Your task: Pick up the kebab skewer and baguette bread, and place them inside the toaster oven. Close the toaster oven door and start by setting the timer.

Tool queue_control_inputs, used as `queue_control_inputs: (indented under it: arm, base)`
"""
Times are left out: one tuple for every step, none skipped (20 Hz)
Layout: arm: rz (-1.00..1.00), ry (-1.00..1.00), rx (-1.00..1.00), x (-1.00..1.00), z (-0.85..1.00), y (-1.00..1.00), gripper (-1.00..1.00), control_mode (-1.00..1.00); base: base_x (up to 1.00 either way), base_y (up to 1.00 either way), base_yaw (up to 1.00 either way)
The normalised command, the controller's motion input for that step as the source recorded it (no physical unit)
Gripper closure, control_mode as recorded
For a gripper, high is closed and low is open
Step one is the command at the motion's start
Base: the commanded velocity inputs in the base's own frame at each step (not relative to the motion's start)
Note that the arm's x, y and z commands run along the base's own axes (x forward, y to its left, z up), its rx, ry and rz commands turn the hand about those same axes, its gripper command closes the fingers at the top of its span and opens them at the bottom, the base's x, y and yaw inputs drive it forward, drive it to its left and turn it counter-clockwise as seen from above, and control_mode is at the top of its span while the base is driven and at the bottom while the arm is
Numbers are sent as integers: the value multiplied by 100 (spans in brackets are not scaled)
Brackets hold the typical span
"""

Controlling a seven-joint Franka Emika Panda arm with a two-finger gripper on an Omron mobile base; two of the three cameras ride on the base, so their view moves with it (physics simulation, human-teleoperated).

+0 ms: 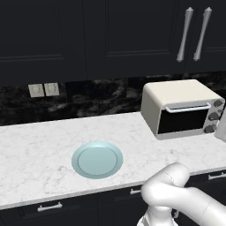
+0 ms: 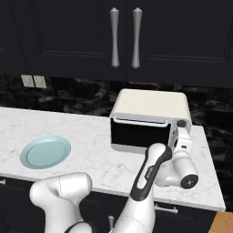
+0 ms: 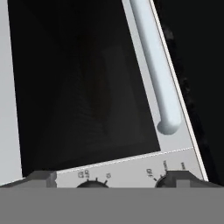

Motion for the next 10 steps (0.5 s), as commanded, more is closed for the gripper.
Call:
queue_control_inputs:
  arm:
    - [0,-2,-3,21,-11,-16,-100,-100]
    - [0,-1,-3,19,-13,-17,-100,-100]
    - [0,0,-4,19,-14,-11,-100,-100]
    - [0,0,-4,20,-14,-11,-100,-100]
    - [0,-1,-4,19,-13,-9,-100,-100]
    - [0,0,-4,20,-14,-11,-100,-100]
    - [0,-1,-4,16,-13,-15,-100,-100]
    - [0,0,-6,11,-18,-21,-100,-100]
    - [0,0,-7,13,-19,-25,-100,-100]
    - [0,0,-5,17,-13,-18,-100,-100]
  base:
    - [0,0,0]
    - [0,0,0]
    - [0,0,0]
    - [0,0,0]
    - [0,0,0]
    - [0,0,0]
    - [0,0,0]
    - [0,0,0]
    - [0,0,0]
    - [0,0,0]
